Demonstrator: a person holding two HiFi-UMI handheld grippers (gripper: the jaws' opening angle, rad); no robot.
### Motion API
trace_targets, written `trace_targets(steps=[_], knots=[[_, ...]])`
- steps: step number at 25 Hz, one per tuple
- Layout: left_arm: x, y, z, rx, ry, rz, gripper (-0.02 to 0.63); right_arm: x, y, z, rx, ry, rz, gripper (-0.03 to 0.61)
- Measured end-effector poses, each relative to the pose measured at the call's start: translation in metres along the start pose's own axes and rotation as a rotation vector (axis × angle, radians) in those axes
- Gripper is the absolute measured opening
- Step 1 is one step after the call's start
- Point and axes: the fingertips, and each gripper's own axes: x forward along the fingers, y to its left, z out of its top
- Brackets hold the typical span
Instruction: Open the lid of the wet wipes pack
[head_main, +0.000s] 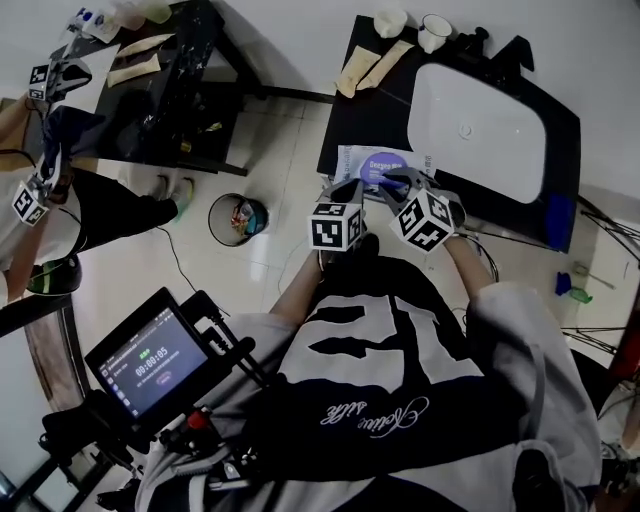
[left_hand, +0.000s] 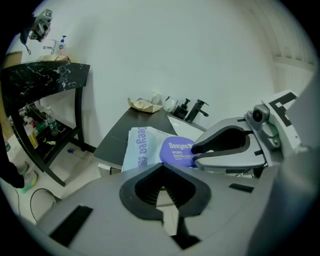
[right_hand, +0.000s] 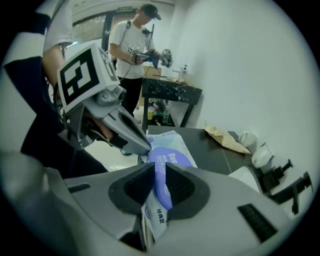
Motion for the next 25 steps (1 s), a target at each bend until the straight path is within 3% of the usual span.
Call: trace_targets(steps=[4, 11, 16, 25], knots=[[0.000, 0.001, 0.000, -0.005, -0.001, 0.003, -0.002, 0.005, 0.008, -0.002, -0.150, 0.033, 0.021, 0.064], [-0.001, 0.004, -0.002, -0.024, -0.013, 0.004, -0.002, 0.008, 0.013, -0.003, -0.238, 0.060, 0.028, 0.064], [0.001, 0.005, -0.001, -0.036, -0.022, 0.007, -0.002, 0.017, 0.016, -0.004, -0.436, 0.109, 0.017, 0.064], [0.007, 0.004, -0.003, 0.000, -0.021, 0.014, -0.002, 0.016, 0.008, -0.004, -0.274, 0.092, 0.086, 0.064]])
